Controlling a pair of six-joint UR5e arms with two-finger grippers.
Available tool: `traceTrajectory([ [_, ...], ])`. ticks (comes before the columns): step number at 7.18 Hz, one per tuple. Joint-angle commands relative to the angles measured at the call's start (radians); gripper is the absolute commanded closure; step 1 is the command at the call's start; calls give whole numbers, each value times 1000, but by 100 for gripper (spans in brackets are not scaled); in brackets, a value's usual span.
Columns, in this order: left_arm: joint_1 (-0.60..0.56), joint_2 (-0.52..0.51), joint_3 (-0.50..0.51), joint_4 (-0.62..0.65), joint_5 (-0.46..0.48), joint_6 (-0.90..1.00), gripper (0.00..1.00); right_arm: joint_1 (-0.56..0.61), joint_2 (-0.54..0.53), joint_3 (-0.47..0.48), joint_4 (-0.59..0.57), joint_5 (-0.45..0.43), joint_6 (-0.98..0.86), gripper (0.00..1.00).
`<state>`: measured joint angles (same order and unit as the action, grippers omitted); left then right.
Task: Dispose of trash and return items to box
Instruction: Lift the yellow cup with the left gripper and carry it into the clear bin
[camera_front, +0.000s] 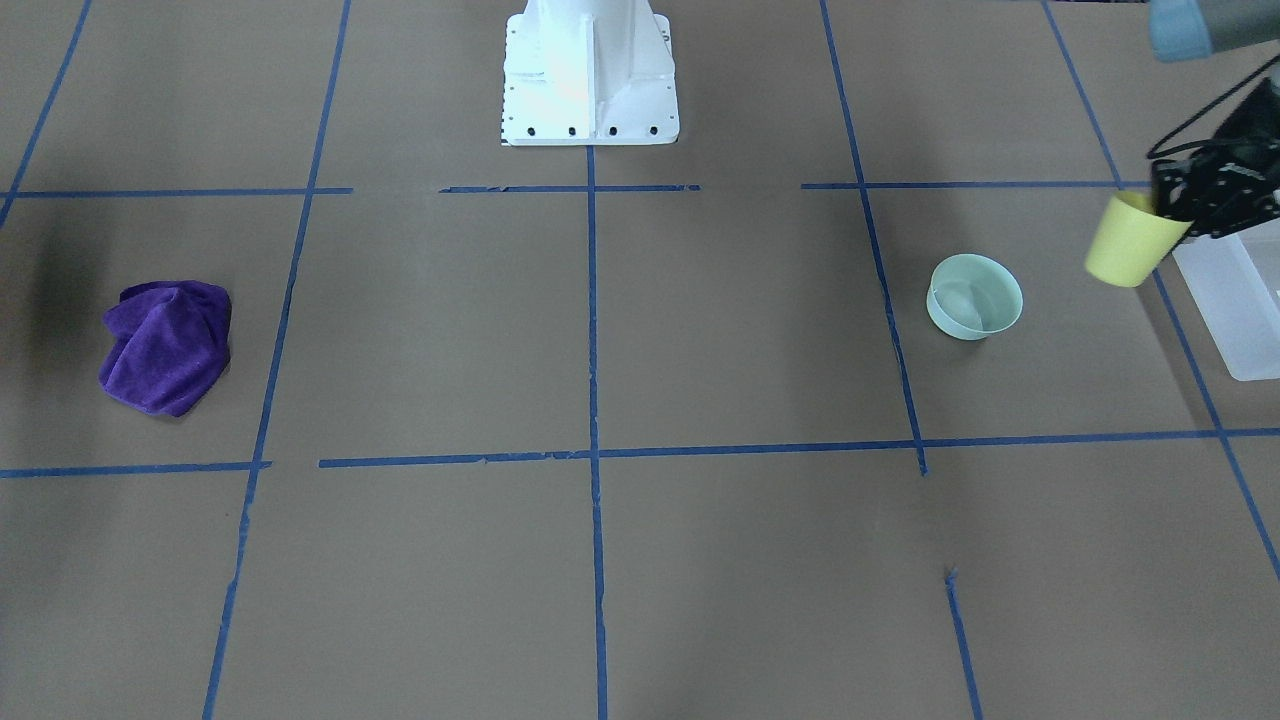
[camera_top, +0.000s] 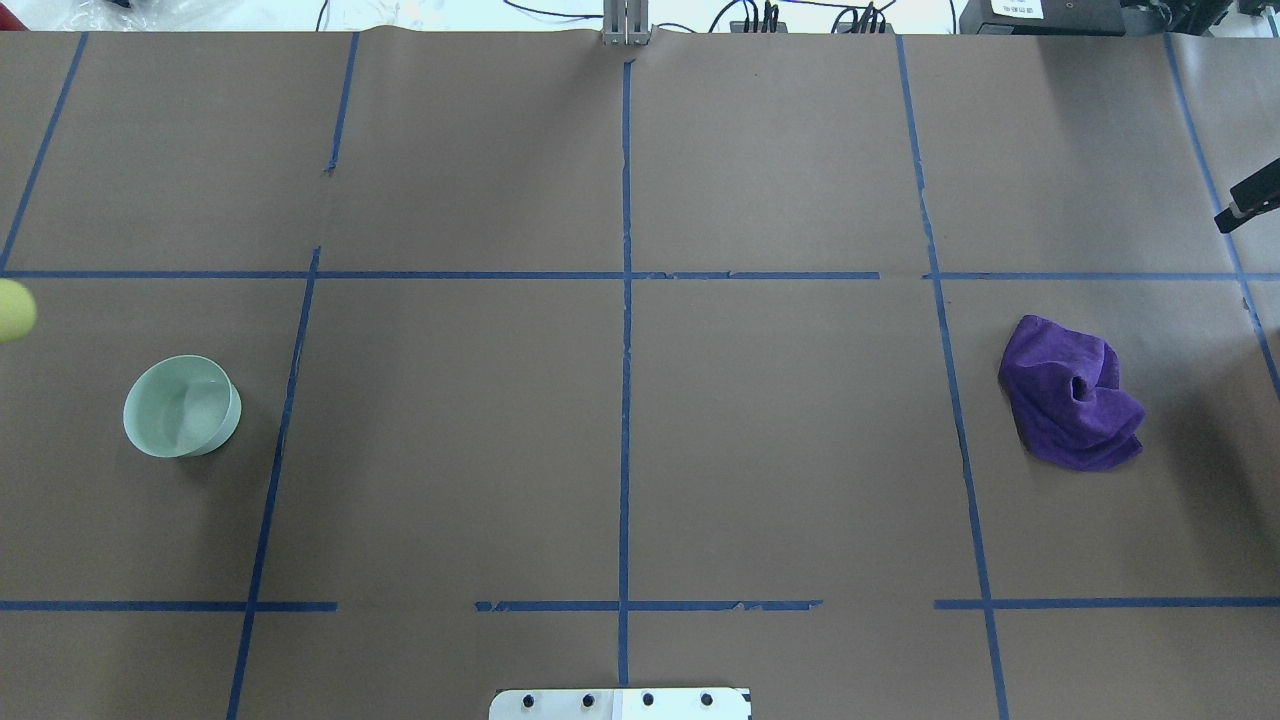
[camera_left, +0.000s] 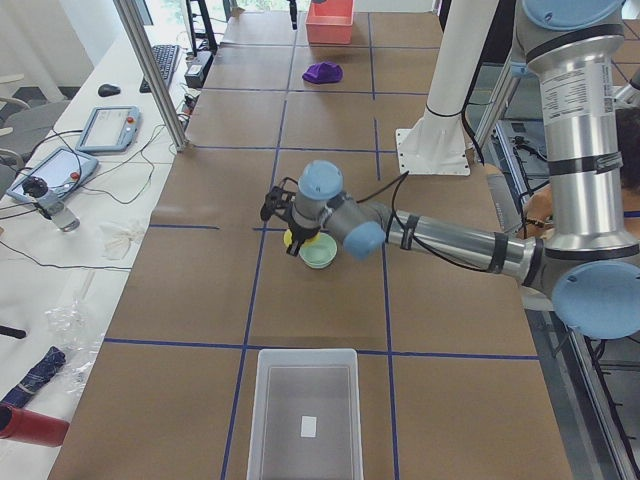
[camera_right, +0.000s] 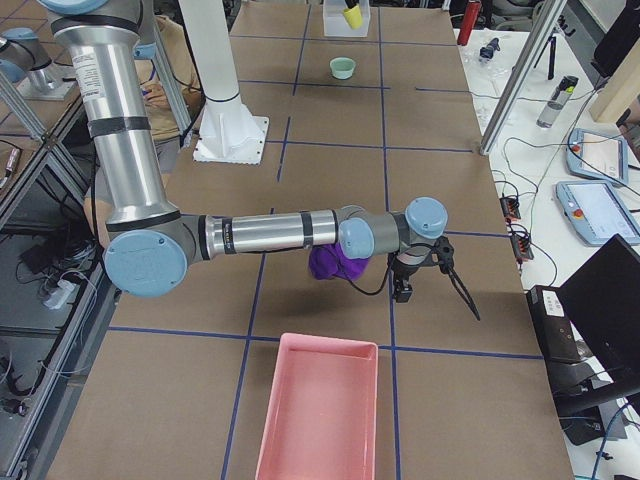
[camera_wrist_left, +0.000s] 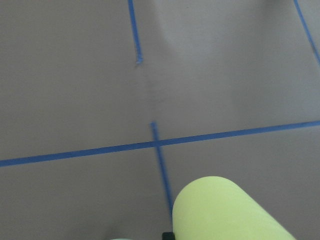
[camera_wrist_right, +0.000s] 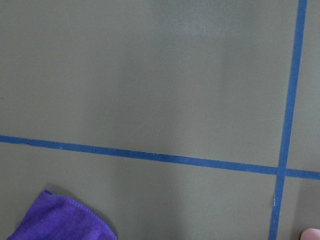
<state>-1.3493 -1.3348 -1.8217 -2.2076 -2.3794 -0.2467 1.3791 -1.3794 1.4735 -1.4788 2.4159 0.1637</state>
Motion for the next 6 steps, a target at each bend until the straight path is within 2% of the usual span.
traceTrajectory([
  [1, -209, 32, 206, -69, -25, 297, 100, -2, -4, -9, 14, 2, 0, 0],
  [2, -247, 31, 249, -69, -12, 320, 100, -2, -3, -15, 14, 2, 0, 0],
  [3, -267, 32, 277, -69, 90, 355, 100, -2, -3, -15, 14, 2, 0, 0],
  [4, -269, 31, 312, -48, 142, 400, 100, -2, -4, -15, 14, 2, 0, 0],
  [6, -264, -77, 324, 269, 135, 397, 100, -2, -10, -10, 15, 3, 0, 0],
])
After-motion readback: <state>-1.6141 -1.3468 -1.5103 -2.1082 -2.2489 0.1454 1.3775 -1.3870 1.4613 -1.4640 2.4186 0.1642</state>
